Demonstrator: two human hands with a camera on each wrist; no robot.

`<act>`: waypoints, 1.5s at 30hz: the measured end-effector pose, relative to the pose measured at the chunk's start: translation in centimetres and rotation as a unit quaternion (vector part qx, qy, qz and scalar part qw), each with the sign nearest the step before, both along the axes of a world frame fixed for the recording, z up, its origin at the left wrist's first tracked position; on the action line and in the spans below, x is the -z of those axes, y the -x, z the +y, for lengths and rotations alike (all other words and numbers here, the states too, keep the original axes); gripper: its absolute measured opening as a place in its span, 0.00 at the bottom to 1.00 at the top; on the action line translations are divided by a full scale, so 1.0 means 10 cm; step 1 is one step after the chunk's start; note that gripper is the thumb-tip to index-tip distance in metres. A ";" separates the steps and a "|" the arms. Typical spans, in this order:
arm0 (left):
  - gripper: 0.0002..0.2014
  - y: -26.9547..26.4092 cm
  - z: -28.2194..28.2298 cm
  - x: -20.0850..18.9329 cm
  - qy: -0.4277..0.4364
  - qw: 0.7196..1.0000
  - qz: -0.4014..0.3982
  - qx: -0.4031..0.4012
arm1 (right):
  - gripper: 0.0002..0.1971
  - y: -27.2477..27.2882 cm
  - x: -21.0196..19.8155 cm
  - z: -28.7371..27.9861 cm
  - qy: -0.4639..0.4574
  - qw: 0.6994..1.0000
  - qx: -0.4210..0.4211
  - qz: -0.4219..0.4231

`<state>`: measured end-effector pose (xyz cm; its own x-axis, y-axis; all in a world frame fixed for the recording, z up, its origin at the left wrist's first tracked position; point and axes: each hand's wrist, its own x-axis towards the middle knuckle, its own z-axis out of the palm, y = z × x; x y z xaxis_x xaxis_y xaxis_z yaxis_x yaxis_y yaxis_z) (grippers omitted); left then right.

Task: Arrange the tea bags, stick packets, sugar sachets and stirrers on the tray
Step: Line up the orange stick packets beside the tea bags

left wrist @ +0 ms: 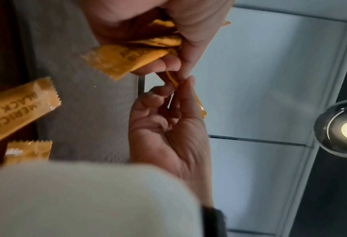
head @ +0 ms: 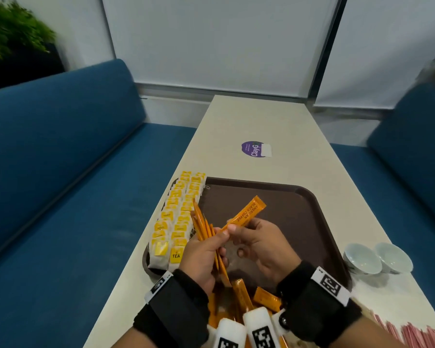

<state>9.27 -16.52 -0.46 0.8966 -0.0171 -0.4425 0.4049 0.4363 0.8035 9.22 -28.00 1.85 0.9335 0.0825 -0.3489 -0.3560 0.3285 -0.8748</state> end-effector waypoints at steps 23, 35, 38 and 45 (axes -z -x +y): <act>0.24 -0.16 0.54 0.26 0.049 0.995 0.067 0.055 | 0.08 -2.21 0.49 -0.27 0.591 0.799 -0.071 -0.086; 0.22 -0.15 0.55 0.29 0.034 0.995 0.063 0.066 | 0.05 -2.53 0.71 -0.22 0.601 0.798 -0.045 0.001; 0.21 -0.16 0.56 0.29 0.029 0.995 0.065 0.067 | 0.12 -2.51 0.72 -0.28 0.560 0.827 -0.051 0.015; 0.12 -0.18 0.57 0.31 0.056 0.994 0.075 0.061 | 0.10 -2.57 0.80 -0.23 0.583 0.812 -0.009 0.044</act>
